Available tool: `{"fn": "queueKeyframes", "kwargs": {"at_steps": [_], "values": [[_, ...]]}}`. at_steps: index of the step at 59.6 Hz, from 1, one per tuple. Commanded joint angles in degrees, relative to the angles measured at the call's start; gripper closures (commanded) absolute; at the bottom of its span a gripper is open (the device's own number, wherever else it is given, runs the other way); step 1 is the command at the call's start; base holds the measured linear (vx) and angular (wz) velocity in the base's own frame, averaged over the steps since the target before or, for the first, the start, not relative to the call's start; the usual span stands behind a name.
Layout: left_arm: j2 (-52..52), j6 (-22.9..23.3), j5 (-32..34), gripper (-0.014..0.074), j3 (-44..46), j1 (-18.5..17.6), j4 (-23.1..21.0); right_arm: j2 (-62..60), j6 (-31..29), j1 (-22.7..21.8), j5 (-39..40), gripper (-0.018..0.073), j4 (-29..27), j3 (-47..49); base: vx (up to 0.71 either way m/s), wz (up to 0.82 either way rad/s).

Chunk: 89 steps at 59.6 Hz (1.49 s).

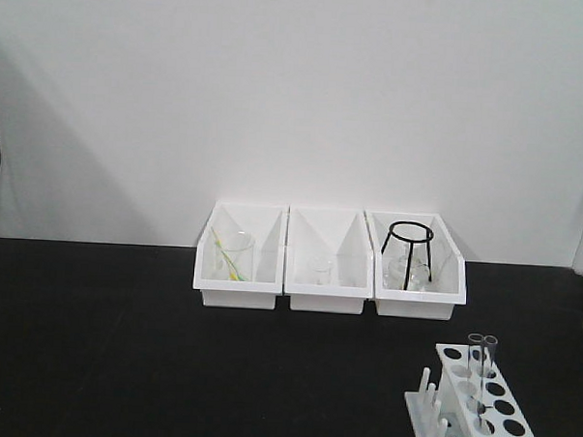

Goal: Flip and reinsert test tube from rack
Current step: 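Move the open right gripper down over a glass tube in the rack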

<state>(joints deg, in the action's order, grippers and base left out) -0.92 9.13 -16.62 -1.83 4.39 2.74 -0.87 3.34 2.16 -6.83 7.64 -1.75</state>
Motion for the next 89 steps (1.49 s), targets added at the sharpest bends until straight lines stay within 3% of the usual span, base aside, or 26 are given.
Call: {"fn": "queueKeyframes", "kwargs": {"at_steps": [1, 19, 33, 44, 61, 73, 89], "values": [[-0.66, -0.02, 5.01, 0.0603, 0.01, -0.42, -0.20, -0.30, -0.53, -0.30, 4.64, 0.0568, 0.52, -0.04, 0.03, 0.00], [-0.66, -0.02, 5.01, 0.0603, 0.01, -0.42, -0.20, -0.30, -0.53, -0.30, 8.45, 0.0568, 0.52, -0.04, 0.01, 0.00], [-0.66, -0.02, 5.01, 0.0603, 0.01, -0.42, -0.20, -0.26, 0.78, -0.30, 24.12, 0.0568, 0.32, 1.17, 0.00, 0.00], [-0.66, -0.02, 5.01, 0.0603, 0.01, -0.42, -0.20, 7.77, 4.58, -0.30, 8.96, 0.0568, 0.95, 13.83, 0.00, 0.00], [-0.66, -0.02, 5.01, 0.0603, 0.01, -0.42, -0.20, 22.55, 4.69, -0.30, 8.04, 0.0547, 0.59, 22.88, 0.00, 0.00], [-0.66, -0.02, 5.01, 0.0603, 0.01, -0.42, -0.20, 29.92, 4.63, -0.30, 9.21, 0.0438, 0.65, 22.87, 0.00, 0.00], [-0.66, -0.02, 5.01, 0.0603, 0.01, -0.42, -0.20, 37.30, 4.81, -0.30, 9.59, 0.0119, 0.58, 22.81, 0.00, 0.00]]}}
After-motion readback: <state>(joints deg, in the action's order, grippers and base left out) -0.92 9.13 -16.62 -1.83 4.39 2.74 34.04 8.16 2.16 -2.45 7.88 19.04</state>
